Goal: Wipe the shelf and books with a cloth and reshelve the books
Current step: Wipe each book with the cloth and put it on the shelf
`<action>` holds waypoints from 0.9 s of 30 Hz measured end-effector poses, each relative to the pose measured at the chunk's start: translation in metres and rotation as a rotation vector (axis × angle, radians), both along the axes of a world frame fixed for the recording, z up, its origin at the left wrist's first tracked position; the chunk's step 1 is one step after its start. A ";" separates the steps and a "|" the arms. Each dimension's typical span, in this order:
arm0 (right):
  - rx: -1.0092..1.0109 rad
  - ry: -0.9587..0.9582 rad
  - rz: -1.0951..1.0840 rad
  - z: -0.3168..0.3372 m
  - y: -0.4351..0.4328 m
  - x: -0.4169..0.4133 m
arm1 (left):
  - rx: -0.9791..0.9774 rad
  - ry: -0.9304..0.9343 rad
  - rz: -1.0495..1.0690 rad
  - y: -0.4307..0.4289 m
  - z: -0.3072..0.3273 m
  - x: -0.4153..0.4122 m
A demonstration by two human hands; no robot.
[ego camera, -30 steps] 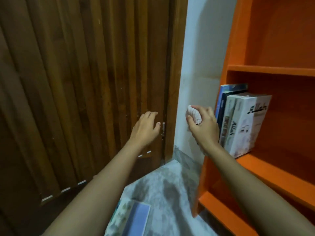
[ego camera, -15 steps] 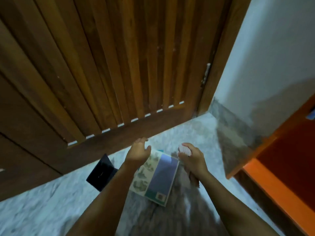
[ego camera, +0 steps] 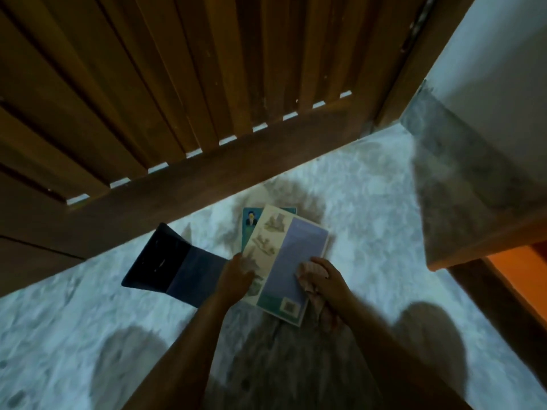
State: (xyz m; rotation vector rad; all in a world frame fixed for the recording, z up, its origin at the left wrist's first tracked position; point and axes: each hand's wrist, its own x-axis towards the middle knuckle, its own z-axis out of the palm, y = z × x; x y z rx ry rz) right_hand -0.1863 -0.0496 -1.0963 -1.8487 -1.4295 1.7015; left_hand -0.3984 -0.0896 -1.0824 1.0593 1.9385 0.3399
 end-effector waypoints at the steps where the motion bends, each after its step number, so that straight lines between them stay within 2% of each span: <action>1: 0.015 0.009 -0.016 0.001 -0.001 -0.004 | 0.006 -0.001 -0.010 -0.001 0.000 0.002; 8: 0.133 -0.030 -0.045 0.011 -0.010 -0.011 | 0.019 0.106 0.170 -0.005 0.002 -0.003; 11: 0.194 -0.032 -0.046 0.035 -0.009 -0.011 | 0.091 0.142 0.156 -0.007 0.021 -0.002; 15: 0.343 -0.015 -0.050 0.091 0.004 -0.001 | 0.234 -0.138 0.330 -0.004 0.073 0.003; 17: 0.389 0.041 -0.054 0.129 0.017 0.009 | 0.294 -0.231 0.314 0.004 0.109 0.007; 21: 0.555 0.139 0.013 0.222 0.039 0.034 | 0.533 -0.501 0.275 0.020 0.202 0.025; 27: 0.721 0.336 0.047 0.359 0.036 0.070 | 0.807 -0.829 0.191 0.020 0.337 0.052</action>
